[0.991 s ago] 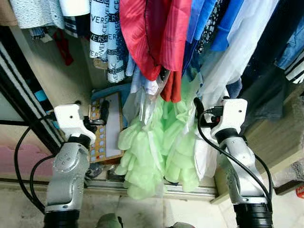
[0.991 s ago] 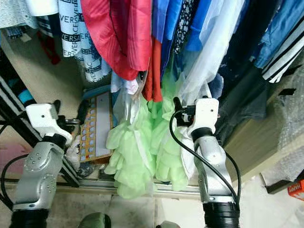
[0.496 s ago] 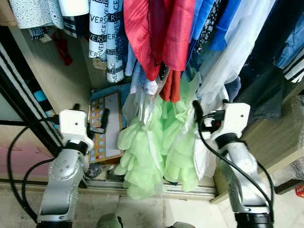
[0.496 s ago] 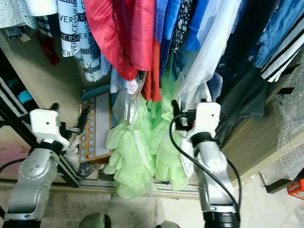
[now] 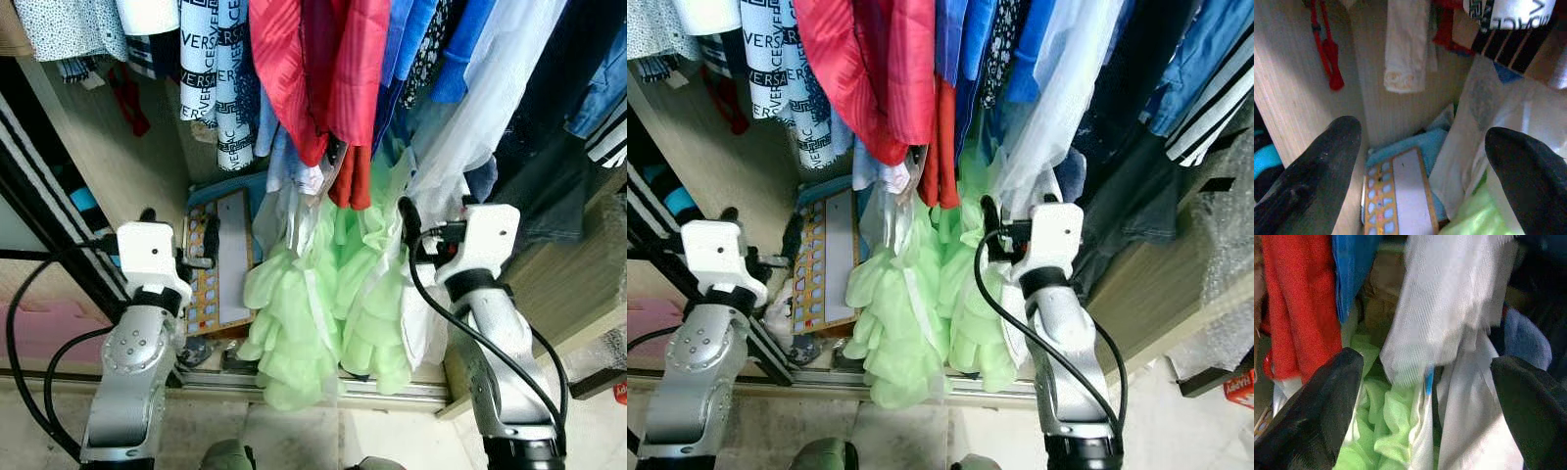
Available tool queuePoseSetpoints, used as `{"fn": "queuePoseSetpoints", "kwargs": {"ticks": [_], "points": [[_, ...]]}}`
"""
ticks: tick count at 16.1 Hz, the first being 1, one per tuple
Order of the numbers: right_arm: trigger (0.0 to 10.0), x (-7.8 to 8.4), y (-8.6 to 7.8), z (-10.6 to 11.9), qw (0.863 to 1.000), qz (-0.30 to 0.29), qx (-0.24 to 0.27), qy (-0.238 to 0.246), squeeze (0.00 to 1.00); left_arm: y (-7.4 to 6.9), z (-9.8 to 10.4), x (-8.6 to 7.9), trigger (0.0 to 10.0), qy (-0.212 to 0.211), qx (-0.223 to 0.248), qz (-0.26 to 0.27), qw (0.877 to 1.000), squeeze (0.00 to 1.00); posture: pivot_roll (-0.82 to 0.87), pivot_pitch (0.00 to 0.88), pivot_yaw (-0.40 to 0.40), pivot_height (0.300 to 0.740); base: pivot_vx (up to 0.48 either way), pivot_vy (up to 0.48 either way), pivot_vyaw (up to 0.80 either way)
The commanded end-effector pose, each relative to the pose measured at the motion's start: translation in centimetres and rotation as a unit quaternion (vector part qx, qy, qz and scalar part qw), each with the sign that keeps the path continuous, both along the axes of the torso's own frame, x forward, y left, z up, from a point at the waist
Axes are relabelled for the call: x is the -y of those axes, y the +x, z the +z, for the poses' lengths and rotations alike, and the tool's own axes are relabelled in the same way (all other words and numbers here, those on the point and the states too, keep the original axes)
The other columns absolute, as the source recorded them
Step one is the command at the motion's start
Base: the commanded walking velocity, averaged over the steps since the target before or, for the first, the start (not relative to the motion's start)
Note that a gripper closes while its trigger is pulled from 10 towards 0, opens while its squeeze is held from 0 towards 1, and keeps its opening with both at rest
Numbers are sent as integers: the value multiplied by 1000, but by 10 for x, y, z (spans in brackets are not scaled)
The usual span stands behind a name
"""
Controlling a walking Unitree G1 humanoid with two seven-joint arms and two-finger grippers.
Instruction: Clean up the room
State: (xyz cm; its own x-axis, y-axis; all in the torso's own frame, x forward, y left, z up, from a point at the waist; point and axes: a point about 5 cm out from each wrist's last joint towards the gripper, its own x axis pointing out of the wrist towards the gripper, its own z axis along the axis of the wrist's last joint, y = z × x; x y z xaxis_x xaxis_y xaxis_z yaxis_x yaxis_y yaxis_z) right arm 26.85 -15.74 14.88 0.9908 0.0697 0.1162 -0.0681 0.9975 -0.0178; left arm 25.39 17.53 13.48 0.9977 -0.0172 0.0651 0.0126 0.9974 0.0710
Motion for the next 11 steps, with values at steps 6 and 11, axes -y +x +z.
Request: {"fn": "queuePoseSetpoints", "kwargs": {"ticks": [6,11], "points": [[10000,-1,-6,-4,1000,9,-10,-15,0,3,7,-13,10000,31,23,32,999,0,-2,0,-29,740,0,0,267],[10000,0,1,0,1000,17,-10,-9,0,6,6,2,10000,13,-19,-14,1000,0,14,0,-52,740,0,0,800]]}}
